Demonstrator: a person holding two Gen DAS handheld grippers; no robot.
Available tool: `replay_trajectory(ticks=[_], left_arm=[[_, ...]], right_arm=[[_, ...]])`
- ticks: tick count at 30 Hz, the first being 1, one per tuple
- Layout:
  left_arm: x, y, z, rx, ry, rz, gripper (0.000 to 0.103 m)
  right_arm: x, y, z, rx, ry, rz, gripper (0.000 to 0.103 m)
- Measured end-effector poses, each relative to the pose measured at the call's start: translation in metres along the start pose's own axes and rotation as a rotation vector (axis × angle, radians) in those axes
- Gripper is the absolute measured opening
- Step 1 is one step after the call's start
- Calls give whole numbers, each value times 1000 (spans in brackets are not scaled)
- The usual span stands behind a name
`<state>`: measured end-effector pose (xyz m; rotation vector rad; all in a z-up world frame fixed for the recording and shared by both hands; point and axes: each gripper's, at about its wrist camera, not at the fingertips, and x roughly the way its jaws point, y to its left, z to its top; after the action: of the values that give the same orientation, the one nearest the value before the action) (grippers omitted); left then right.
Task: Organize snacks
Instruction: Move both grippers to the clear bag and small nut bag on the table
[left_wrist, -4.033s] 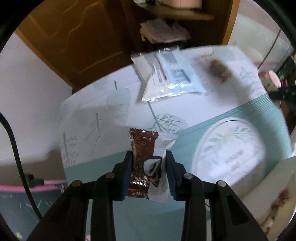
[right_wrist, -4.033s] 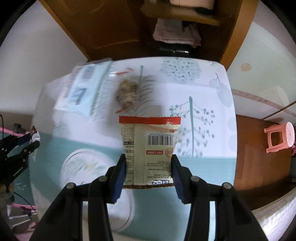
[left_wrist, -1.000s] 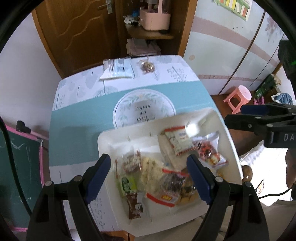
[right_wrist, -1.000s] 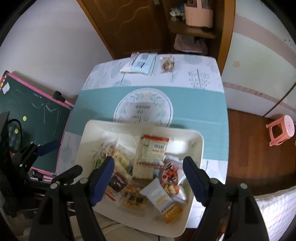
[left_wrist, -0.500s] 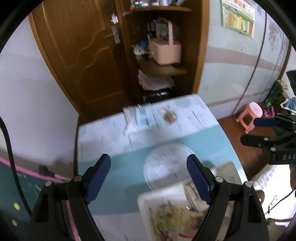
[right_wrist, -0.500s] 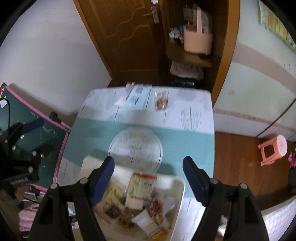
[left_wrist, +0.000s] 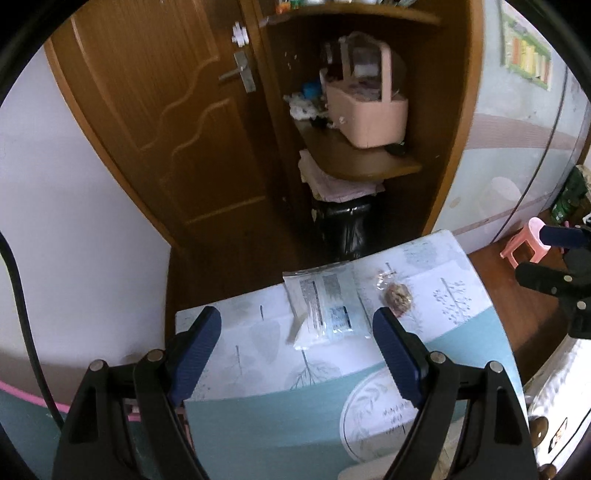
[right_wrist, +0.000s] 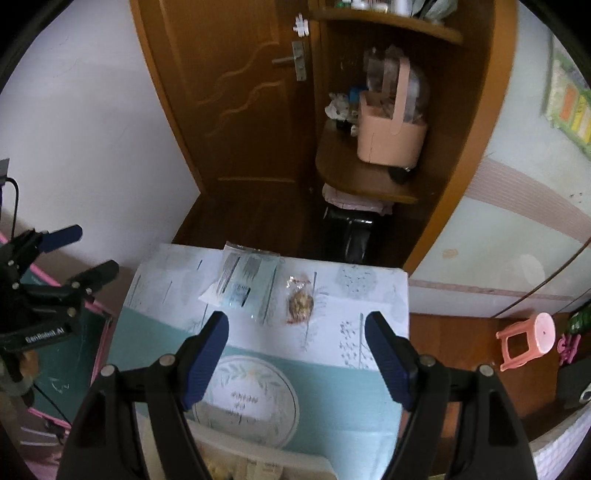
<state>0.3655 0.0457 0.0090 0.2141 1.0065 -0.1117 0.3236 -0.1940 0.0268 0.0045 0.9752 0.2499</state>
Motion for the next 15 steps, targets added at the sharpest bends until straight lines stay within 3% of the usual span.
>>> replay_trajectory(ticks=[7, 15], left_arm=[[115, 20, 5, -96, 126, -116, 83], [225, 21, -15, -162, 241, -159, 83]], right_arm=[[106, 2, 13, 17, 126, 15, 77], [214, -9, -2, 107, 250, 25, 76]])
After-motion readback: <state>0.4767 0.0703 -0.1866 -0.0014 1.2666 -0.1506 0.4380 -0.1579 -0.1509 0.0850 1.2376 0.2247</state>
